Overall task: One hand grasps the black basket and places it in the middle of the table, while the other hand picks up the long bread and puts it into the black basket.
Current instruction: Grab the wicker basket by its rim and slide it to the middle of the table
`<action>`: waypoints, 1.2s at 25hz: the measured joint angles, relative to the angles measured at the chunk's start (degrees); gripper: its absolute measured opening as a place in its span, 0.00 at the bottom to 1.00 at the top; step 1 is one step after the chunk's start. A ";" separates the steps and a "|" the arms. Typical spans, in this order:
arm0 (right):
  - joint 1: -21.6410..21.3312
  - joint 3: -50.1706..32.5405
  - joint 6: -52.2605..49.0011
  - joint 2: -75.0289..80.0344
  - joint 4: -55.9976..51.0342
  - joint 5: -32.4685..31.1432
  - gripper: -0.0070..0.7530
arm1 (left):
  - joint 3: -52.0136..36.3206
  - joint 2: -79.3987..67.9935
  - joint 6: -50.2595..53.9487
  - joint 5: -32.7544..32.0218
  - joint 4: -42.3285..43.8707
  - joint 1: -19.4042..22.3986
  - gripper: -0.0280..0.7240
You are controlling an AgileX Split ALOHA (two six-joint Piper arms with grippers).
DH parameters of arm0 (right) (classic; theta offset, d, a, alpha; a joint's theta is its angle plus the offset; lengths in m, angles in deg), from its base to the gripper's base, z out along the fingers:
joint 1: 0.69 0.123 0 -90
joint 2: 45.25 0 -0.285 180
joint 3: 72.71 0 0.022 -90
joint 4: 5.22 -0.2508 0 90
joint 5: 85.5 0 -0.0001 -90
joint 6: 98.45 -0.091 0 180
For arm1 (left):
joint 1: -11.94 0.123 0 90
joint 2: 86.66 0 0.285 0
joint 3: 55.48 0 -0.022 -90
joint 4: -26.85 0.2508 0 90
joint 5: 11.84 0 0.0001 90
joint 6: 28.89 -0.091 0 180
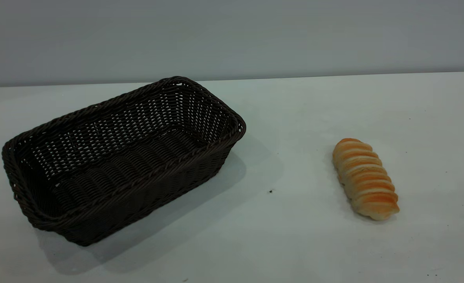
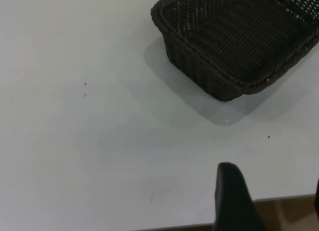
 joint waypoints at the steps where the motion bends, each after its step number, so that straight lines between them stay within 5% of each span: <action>1: 0.00 0.00 0.00 0.00 0.00 0.00 0.42 | 0.00 0.00 0.00 0.00 0.00 0.00 0.65; 19: 0.00 0.00 0.43 0.00 -0.12 0.00 0.43 | 1.66 -0.15 1.68 3.26 -3.29 0.00 0.65; 26: 0.00 0.94 1.78 6.92 -6.19 4.26 0.54 | 1.66 -13.33 5.02 2.63 -3.80 0.00 0.66; 30: 0.00 0.94 4.45 15.81 -10.61 9.37 0.61 | 1.66 -25.18 4.97 7.53 -3.67 0.00 0.71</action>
